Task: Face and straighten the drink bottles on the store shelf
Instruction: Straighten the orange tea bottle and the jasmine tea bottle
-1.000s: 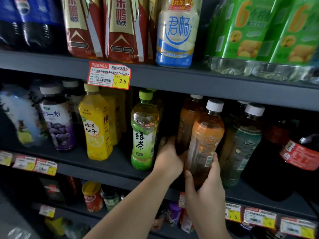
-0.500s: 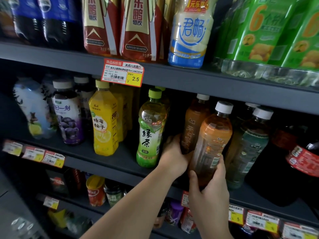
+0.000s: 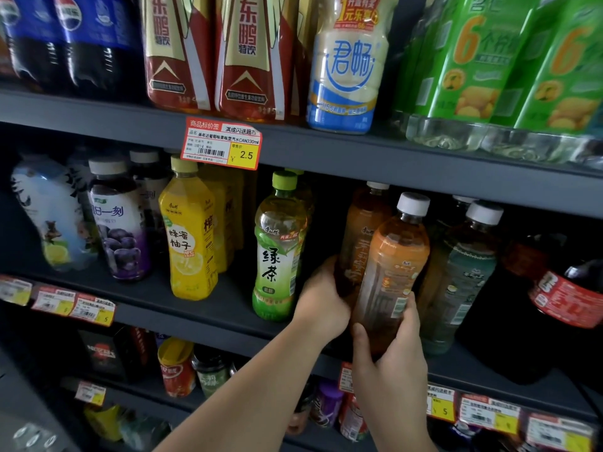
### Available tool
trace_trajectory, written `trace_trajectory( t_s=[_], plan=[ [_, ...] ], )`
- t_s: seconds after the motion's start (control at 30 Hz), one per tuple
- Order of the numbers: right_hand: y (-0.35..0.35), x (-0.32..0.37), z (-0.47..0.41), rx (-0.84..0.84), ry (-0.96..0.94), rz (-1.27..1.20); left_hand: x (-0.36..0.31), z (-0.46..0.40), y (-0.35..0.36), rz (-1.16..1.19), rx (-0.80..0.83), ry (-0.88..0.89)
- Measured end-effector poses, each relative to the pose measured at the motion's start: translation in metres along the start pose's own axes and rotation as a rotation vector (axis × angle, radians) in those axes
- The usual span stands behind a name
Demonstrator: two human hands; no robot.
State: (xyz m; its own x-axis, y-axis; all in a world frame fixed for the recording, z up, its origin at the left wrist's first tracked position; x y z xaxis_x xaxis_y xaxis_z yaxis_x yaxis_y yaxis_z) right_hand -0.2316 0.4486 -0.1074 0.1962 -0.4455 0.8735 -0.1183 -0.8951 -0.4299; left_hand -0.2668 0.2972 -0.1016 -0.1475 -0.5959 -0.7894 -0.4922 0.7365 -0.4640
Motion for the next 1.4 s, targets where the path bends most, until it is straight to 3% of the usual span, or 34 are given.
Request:
trace_trajectory(
  t_s=[0.4,0.67,0.77,0.9,1.07,1.23,1.4],
  plan=[
    [0.0,0.001,0.002,-0.001,-0.007,0.007,-0.005,0.004,-0.008,-0.024,-0.062,0.05],
    [-0.003,0.003,0.0,-0.036,-0.013,-0.047,-0.028,0.051,-0.02,-0.006,-0.102,0.262],
    [0.001,0.004,-0.002,-0.014,-0.002,-0.058,-0.029,0.06,-0.021,0.089,-0.061,0.233],
    [0.006,0.011,0.011,-0.114,-0.089,0.074,-0.03,0.06,-0.02,0.112,0.0,0.202],
    [0.01,0.004,0.014,0.013,-0.124,-0.033,-0.024,0.051,-0.028,0.038,0.003,0.176],
    [0.008,-0.007,0.006,0.139,0.037,-0.13,-0.015,0.047,-0.028,0.127,0.06,0.139],
    [0.001,-0.005,0.004,0.109,0.017,-0.117,-0.011,0.052,-0.025,0.147,0.105,0.116]
  ],
)
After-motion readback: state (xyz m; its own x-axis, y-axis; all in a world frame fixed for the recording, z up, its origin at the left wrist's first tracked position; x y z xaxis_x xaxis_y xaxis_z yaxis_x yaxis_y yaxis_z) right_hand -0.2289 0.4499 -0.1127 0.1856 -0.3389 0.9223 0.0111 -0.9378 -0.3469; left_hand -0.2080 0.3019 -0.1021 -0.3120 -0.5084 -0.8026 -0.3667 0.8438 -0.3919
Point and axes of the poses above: each hand's wrist, its own z-axis away from the middle knuckle, its own y-axis out of the palm, x = y × z, the point moved 7 cm from there along -z, towards the middle knuckle, and after that the axes turned 15 degrees about y, right-handed, at the moved point
